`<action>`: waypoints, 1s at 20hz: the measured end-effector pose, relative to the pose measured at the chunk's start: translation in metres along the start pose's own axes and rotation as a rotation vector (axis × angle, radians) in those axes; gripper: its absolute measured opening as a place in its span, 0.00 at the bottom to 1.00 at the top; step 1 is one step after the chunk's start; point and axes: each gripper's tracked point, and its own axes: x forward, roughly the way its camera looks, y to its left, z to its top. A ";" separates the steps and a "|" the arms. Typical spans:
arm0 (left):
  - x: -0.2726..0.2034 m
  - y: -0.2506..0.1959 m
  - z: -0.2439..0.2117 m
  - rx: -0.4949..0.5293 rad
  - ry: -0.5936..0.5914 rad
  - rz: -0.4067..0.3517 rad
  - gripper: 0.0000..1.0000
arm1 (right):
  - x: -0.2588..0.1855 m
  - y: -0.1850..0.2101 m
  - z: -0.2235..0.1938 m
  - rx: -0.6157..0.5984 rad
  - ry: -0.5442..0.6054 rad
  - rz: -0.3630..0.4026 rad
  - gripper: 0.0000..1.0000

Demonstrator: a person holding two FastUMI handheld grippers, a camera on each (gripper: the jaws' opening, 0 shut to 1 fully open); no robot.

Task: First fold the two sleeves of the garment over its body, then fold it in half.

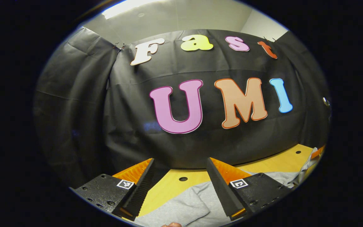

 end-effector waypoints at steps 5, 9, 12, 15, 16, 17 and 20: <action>-0.004 0.033 -0.006 0.004 0.011 0.063 0.94 | 0.023 0.047 0.008 -0.034 -0.007 0.072 0.11; -0.013 0.060 -0.009 0.010 0.017 0.115 0.94 | 0.038 0.089 0.009 -0.080 -0.003 0.137 0.11; -0.023 0.082 -0.014 0.010 0.026 0.154 0.94 | 0.050 0.120 0.009 -0.113 0.005 0.177 0.11; -0.029 0.101 -0.021 0.005 0.037 0.187 0.94 | 0.061 0.155 0.007 -0.128 0.012 0.226 0.11; -0.031 0.106 -0.021 0.005 0.042 0.197 0.96 | 0.063 0.166 0.006 -0.134 0.014 0.242 0.11; -0.032 0.112 -0.024 0.007 0.045 0.207 0.94 | 0.065 0.178 0.003 -0.146 0.019 0.260 0.11; -0.041 0.129 -0.026 0.013 0.050 0.236 0.94 | 0.070 0.214 -0.006 -0.190 0.032 0.317 0.11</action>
